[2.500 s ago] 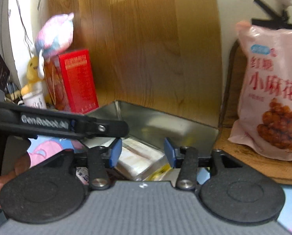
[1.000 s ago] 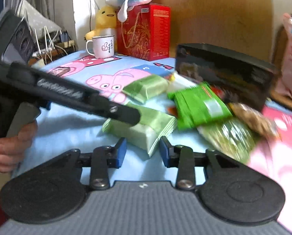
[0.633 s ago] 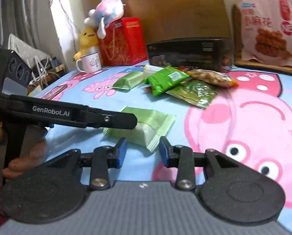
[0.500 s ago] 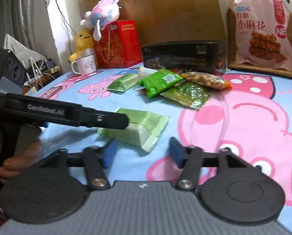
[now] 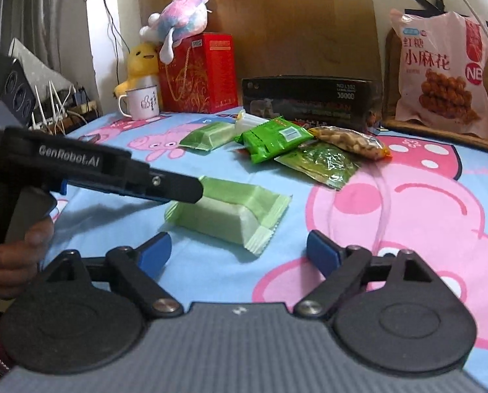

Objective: Organize snacks

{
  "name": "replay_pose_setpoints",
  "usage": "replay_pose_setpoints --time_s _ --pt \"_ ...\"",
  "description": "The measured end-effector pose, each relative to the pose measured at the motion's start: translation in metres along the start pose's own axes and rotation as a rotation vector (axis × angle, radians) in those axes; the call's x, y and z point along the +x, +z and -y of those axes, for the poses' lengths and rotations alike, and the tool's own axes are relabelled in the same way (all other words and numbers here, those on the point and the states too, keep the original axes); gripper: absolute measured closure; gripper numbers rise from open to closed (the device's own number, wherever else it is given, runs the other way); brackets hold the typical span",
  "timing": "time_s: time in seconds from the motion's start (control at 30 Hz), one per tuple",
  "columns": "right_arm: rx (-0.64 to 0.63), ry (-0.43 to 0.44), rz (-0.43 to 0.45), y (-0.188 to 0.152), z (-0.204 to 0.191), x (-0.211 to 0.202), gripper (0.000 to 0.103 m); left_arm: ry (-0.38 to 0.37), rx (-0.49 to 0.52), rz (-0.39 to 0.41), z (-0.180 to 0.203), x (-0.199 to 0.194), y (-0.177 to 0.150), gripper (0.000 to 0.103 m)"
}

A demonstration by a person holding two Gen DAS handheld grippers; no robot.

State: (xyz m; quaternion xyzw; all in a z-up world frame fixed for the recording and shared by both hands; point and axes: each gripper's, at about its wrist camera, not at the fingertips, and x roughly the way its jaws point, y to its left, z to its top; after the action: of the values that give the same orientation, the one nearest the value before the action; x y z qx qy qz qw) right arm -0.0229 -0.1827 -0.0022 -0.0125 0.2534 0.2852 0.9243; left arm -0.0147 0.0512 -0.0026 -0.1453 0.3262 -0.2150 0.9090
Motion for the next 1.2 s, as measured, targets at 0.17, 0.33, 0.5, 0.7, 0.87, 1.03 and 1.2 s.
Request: replay_pose_setpoints --time_s 0.17,0.33,0.5,0.7,0.87,1.03,1.2 --pt "0.021 -0.013 0.008 0.001 -0.002 0.003 0.009 0.010 0.028 -0.012 0.004 0.001 0.001 0.039" --pt "-0.001 -0.035 -0.006 0.002 -0.007 0.005 0.009 -0.013 0.036 -0.038 0.011 0.008 0.004 0.039" --pt "-0.019 -0.044 -0.048 0.011 -0.008 0.014 0.013 -0.054 0.034 -0.065 0.019 0.019 0.006 0.044" --pt "-0.001 -0.082 -0.027 0.008 -0.004 0.009 0.038 -0.076 0.049 -0.105 0.027 0.029 0.010 0.058" --pt "0.048 -0.107 -0.006 0.002 0.009 -0.009 0.050 -0.102 0.100 -0.131 0.044 0.039 0.010 0.058" --pt "0.080 -0.157 0.018 -0.009 0.019 -0.030 0.059 -0.161 0.174 -0.164 0.068 0.051 0.008 0.057" --pt "0.105 -0.206 0.048 -0.002 0.031 -0.038 0.059 -0.202 0.206 -0.162 0.084 0.060 0.021 0.057"
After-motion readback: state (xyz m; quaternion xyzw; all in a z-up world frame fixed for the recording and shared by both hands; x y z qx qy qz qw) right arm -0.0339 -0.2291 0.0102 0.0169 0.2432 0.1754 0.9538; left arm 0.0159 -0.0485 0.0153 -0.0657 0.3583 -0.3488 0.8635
